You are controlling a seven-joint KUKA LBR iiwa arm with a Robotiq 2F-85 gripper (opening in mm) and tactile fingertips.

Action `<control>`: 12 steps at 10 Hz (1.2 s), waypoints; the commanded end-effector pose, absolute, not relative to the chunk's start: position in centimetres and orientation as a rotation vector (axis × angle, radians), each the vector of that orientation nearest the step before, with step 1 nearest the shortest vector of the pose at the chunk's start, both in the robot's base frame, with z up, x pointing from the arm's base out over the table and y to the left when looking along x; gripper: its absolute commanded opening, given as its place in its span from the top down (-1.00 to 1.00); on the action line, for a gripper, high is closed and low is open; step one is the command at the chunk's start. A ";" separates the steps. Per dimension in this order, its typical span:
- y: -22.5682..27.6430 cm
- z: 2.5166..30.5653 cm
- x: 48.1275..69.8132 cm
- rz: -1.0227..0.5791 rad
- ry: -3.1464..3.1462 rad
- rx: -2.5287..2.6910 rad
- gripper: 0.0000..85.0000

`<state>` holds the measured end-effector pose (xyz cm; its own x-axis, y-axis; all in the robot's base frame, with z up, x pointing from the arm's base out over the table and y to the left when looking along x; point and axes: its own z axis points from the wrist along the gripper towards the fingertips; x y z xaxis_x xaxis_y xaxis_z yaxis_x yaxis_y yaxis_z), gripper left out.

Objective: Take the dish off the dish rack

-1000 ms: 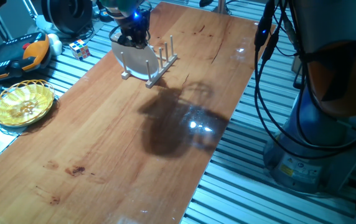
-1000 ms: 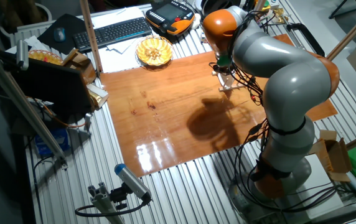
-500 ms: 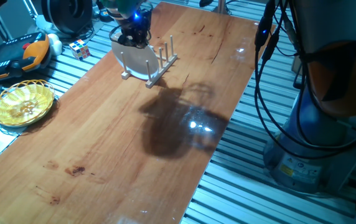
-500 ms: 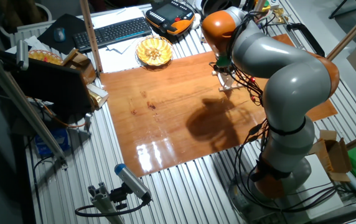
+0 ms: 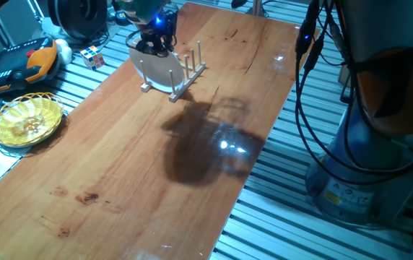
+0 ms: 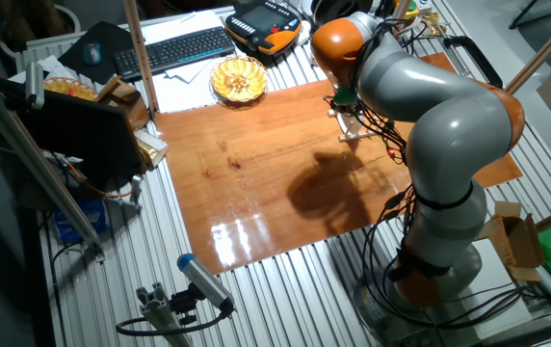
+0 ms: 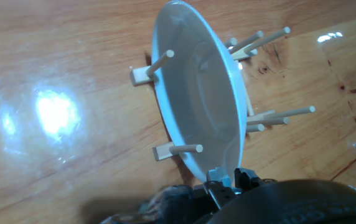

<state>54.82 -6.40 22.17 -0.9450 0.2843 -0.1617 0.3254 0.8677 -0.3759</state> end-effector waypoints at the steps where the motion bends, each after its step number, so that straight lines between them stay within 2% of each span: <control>1: -6.4 22.1 54.8 -0.625 2.930 0.491 0.54; 6: -7.1 22.0 54.8 -0.644 2.887 0.598 0.42; 12: -8.1 21.1 55.0 -0.628 2.827 0.763 0.37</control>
